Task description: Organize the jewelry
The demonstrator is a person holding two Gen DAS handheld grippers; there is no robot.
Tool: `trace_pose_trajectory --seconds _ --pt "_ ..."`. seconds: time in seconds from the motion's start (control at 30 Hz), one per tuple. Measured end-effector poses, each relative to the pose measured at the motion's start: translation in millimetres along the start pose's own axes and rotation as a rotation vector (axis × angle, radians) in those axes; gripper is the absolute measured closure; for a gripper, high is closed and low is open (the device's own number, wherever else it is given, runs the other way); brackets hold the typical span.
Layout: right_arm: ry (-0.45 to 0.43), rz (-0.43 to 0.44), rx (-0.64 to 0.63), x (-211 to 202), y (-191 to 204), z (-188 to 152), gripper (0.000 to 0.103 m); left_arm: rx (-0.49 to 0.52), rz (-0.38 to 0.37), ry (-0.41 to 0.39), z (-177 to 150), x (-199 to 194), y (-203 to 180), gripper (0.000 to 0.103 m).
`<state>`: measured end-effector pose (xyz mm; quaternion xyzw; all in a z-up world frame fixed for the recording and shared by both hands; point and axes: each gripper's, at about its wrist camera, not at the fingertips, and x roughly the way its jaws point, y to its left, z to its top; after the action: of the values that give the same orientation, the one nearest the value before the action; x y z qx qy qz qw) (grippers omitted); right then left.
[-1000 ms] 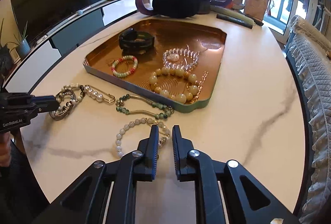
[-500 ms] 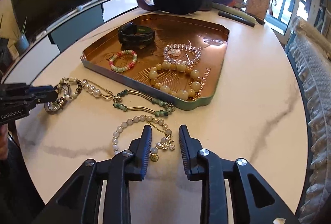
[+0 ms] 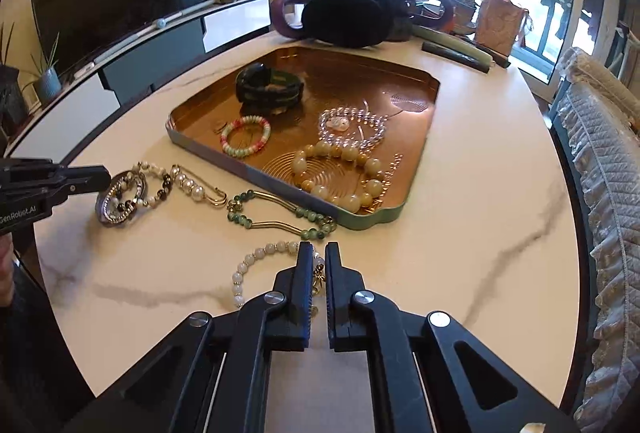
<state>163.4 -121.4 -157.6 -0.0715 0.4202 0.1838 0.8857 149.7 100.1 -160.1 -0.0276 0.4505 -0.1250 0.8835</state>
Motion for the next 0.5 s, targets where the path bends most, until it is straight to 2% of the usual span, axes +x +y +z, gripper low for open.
trace_pose_trajectory --seconds 0.13,0.27,0.43,0.5 --pt "-0.003 -0.006 -0.002 -2.3 0.4 -1.8 0.098 0.008 -0.007 0.044 -3.0 7.7 -11.5 0.092" --pt "0.029 0.003 0.000 3.2 -1.6 -6.1 0.098 0.040 0.001 0.043 -8.0 8.3 -21.5 0.070" --pt "0.043 0.011 0.018 5.9 -5.5 -8.3 0.092 0.044 0.006 0.052 -8.9 12.7 -23.4 0.069" --pt "0.054 0.020 0.018 9.5 -4.7 -8.5 0.084 0.055 0.024 0.054 -8.6 15.8 -25.3 0.069"
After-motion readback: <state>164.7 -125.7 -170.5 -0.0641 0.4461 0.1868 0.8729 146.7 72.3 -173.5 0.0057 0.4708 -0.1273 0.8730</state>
